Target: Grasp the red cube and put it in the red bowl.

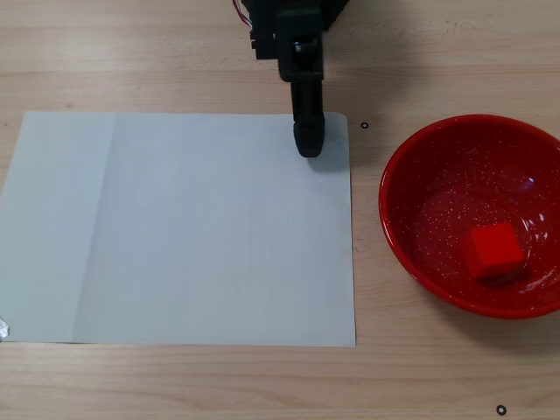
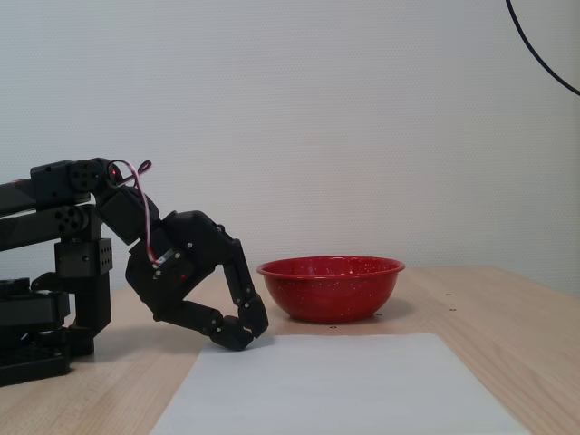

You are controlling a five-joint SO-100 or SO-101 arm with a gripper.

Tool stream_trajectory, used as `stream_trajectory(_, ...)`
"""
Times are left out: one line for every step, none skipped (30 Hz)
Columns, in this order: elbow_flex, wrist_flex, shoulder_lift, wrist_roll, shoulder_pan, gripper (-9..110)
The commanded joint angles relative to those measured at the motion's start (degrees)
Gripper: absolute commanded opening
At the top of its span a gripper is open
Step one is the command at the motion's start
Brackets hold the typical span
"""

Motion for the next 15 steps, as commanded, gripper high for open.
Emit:
stream_trajectory(0.3,-1.1,-0.3,3.3,1.0,0)
stream_trajectory(0.3,-1.1,-0.3,3.7,1.2,0)
stream_trajectory(0.3,-1.2,-0.3,4.0,1.5,0)
stream_trajectory(0.3,-1.2,-0.3,4.2,1.5,0)
stream_trajectory(0.3,-1.2,-0.3,3.9,1.5,0)
stream_trajectory(0.3,-1.2,-0.3,3.9,1.5,0)
stream_trajectory(0.3,-1.2,-0.3,3.9,1.5,0)
stream_trajectory(0.3,-1.2,-0.3,3.8,1.5,0)
stream_trajectory(0.3,-1.2,-0.3,3.8,1.5,0)
stream_trajectory(0.3,-1.2,-0.3,3.8,1.5,0)
stream_trajectory(0.3,-1.2,-0.3,3.8,1.5,0)
stream_trajectory(0.3,-1.2,-0.3,3.8,1.5,0)
stream_trajectory(0.3,-1.2,-0.3,3.8,1.5,0)
stream_trajectory(0.3,-1.2,-0.3,3.8,1.5,0)
stream_trajectory(0.3,-1.2,-0.3,3.8,1.5,0)
